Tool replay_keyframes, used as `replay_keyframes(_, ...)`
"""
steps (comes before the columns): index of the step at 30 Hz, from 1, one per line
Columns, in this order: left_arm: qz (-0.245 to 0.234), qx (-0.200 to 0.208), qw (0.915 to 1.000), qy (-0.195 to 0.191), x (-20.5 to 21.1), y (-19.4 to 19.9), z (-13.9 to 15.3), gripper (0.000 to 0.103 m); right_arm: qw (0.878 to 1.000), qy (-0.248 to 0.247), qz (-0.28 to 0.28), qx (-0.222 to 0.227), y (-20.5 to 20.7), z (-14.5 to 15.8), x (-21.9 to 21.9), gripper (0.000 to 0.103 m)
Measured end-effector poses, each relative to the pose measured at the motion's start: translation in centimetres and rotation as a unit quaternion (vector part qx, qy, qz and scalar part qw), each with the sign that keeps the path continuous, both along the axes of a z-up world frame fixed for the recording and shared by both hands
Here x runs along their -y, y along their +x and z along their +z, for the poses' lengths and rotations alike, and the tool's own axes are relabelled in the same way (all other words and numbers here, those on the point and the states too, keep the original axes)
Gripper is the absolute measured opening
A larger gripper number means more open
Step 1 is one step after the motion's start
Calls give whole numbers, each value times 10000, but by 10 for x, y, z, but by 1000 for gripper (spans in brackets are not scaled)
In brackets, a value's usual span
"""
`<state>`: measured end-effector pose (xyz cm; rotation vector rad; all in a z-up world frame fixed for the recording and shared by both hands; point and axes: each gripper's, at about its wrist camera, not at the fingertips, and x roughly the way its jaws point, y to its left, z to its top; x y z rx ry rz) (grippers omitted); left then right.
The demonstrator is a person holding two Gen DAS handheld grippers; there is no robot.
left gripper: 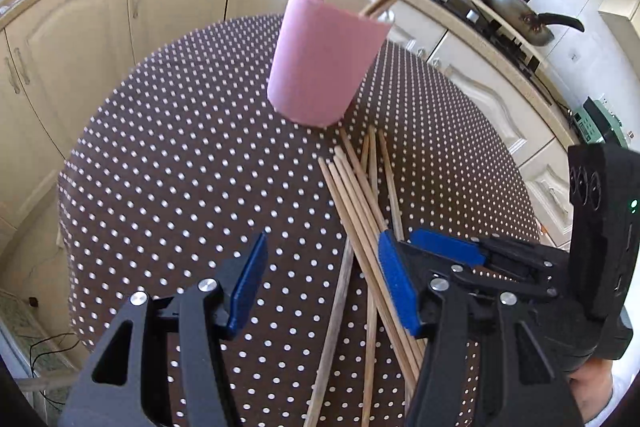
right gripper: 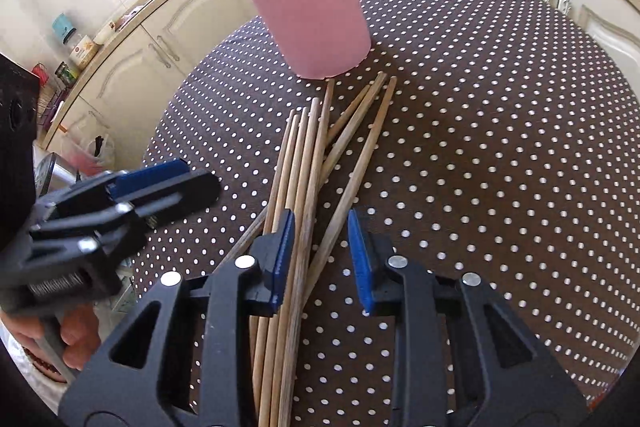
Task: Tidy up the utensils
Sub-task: 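Return the open right gripper to the remaining chopsticks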
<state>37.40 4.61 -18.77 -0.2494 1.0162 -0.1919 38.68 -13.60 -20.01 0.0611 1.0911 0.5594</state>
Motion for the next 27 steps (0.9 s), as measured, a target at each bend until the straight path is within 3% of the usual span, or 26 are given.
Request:
replay_keyframes(5, -30, -112, 9999, 20, 4, 5, -11, 56, 10000, -74, 54, -1, 5, -3, -10, 20)
replay_keyframes(9, -84, -189, 9998, 14, 10, 13, -17, 52, 9998, -198, 69, -9, 9, 0, -20, 9)
replay_keyframes(18, -110, -266, 9994, 193, 30, 31, -25, 52, 9998, 93, 98, -129, 10, -4, -7, 7)
replay_keyframes(20, -107, -258, 9990, 336, 33, 33, -24, 46, 9998, 108, 94, -126, 10, -4, -5, 7)
replay_keyframes(27, -150, -215, 9964, 807, 44, 37, -21, 42, 9996, 211, 102, -169, 8, -5, 22, 7)
